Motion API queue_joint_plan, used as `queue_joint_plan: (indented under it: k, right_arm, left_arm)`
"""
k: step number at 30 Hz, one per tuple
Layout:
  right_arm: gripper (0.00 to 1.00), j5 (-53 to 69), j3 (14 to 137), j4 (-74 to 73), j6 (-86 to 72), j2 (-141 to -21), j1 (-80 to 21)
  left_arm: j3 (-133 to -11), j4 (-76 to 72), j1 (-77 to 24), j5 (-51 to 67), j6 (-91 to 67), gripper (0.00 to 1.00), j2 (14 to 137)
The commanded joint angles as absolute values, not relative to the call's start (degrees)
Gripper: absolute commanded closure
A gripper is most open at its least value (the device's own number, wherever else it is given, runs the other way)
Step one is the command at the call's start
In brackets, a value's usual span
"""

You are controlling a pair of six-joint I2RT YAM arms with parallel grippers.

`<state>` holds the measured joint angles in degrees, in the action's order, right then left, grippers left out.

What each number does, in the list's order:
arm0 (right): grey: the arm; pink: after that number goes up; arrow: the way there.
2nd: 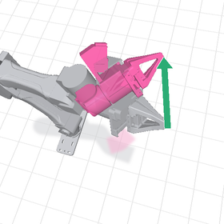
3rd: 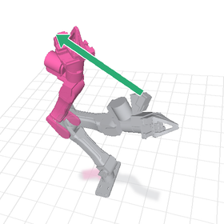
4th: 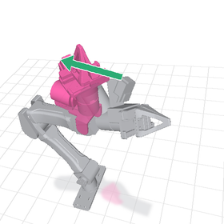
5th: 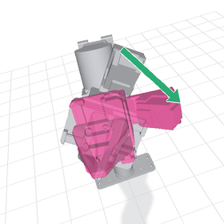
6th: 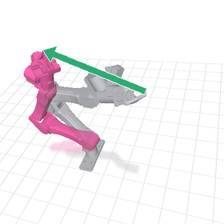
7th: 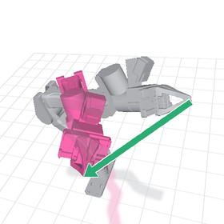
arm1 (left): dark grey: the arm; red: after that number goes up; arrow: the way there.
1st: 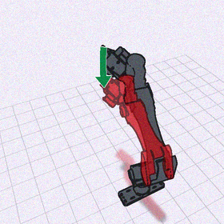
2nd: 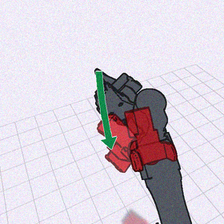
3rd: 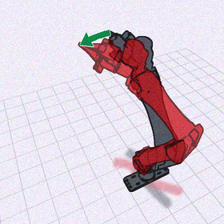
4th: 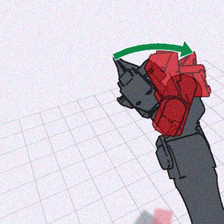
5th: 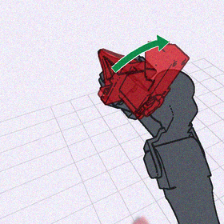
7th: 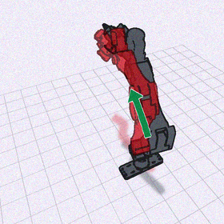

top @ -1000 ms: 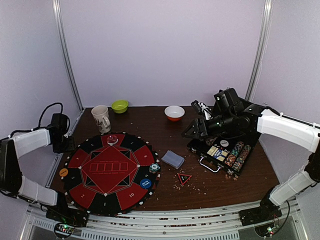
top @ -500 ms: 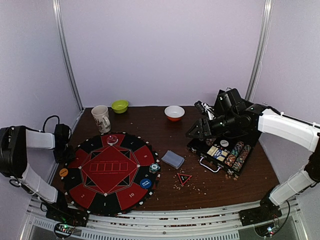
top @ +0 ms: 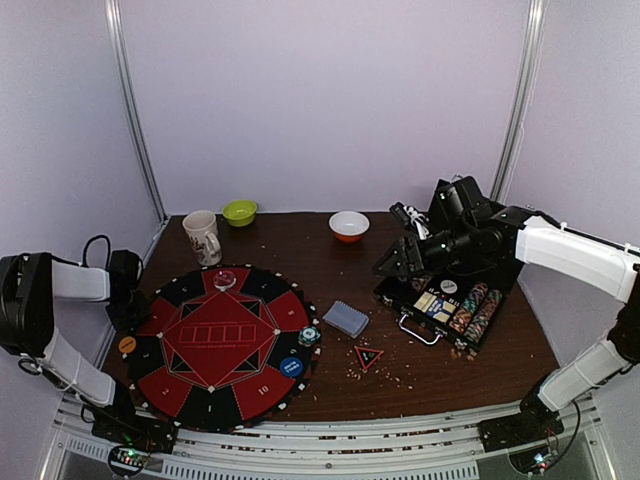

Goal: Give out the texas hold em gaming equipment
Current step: Place the poker chips pile at the big blind area.

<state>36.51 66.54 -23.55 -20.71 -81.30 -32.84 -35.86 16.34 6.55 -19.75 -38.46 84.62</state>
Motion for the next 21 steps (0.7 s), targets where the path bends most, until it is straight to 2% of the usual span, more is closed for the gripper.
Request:
queue_joint_plan:
  k: [1, 9, 17, 21]
  right_arm:
    - [0.33, 37.44, 68.88, -24.50, -19.86, -80.86, -32.26]
    - [0.33, 37.88, 69.63, -24.61, -19.86, -80.34, -32.04]
    - [0.33, 38.27, 70.65, -25.21, -19.58, -80.60, -31.75]
    - [0.32, 38.46, 71.00, -25.36, -19.60, -80.75, -31.73]
  left_arm:
    - [-32.92, 16.51, 6.90, -19.96, -42.23, 0.81, 87.22]
    - [-31.78, 16.59, 6.89, -20.43, -43.45, 0.58, 86.39]
    - [-31.55, 16.56, 6.90, -20.57, -43.52, 0.47, 85.74]
    - [-31.53, 16.92, 6.93, -20.57, -43.50, 0.33, 84.67]
